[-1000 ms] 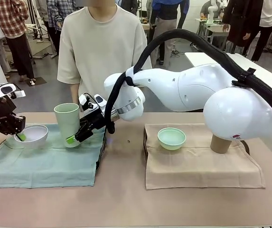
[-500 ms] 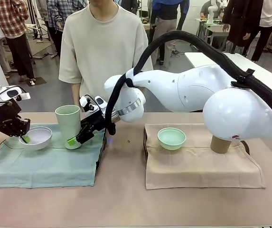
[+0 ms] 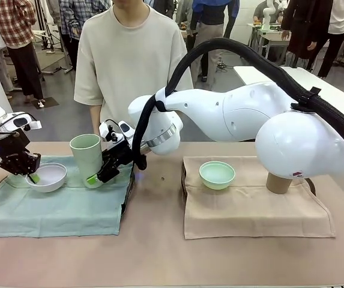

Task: Set up a tray with a mat and arrange the tableware.
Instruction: Place the Picnic Bowl and Reusable plastic cup back onto the Handle tray in front of the human's position.

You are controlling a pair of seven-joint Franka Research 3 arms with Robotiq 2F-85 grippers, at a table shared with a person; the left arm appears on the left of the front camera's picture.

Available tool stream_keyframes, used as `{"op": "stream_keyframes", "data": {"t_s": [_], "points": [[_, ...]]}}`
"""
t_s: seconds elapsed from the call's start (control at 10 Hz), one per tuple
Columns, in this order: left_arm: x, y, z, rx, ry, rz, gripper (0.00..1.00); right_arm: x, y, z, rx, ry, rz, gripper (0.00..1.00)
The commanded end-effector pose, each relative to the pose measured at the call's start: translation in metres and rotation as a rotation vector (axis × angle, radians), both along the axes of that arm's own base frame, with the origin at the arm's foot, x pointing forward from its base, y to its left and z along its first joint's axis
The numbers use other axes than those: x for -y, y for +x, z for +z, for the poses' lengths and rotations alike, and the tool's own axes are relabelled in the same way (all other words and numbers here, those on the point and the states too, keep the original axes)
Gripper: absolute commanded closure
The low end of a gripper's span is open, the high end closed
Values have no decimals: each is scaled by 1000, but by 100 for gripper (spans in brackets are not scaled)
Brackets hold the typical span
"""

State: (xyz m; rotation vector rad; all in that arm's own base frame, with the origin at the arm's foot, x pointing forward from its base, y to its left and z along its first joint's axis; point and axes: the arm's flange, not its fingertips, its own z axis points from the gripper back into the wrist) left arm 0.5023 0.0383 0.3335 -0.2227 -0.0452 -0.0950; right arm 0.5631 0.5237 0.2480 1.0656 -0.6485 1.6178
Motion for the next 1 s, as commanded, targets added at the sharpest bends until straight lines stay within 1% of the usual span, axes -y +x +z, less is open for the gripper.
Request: {"op": "stream_keyframes", "data": {"t_s": [0.0, 0.1, 0.2, 0.3, 0.4, 0.5, 0.6, 0.7, 0.8, 0.9], "points": [[-1, 3, 0, -7, 36, 8, 35, 2, -2, -5, 37, -51, -7, 0], [-1, 1, 5, -8, 35, 9, 15, 3, -6, 2, 25, -81, -22, 0], [-3, -1, 12, -5, 32, 6, 73, 6, -11, 12, 3, -130, -45, 0], [-4, -4, 17, 0, 35, -2, 0, 13, -15, 22, -47, -195, -82, 0], [-6, -7, 23, 9, 37, -9, 53, 22, -18, 34, -62, -230, -124, 0], [-7, -13, 27, 12, 33, -15, 0, 34, -26, 49, -70, -261, -171, 0], [-8, -16, 33, 11, 38, -28, 33, 46, -30, 62, -68, -311, -227, 0], [-6, -24, 46, 13, 25, -59, 0, 58, -31, 71, -83, -425, -363, 0], [0, -34, 62, 32, 51, -96, 0, 72, -32, 80, -130, -514, -478, 0], [10, -46, 81, 57, 75, -127, 0, 85, -36, 92, -143, -599, -583, 0]]}}
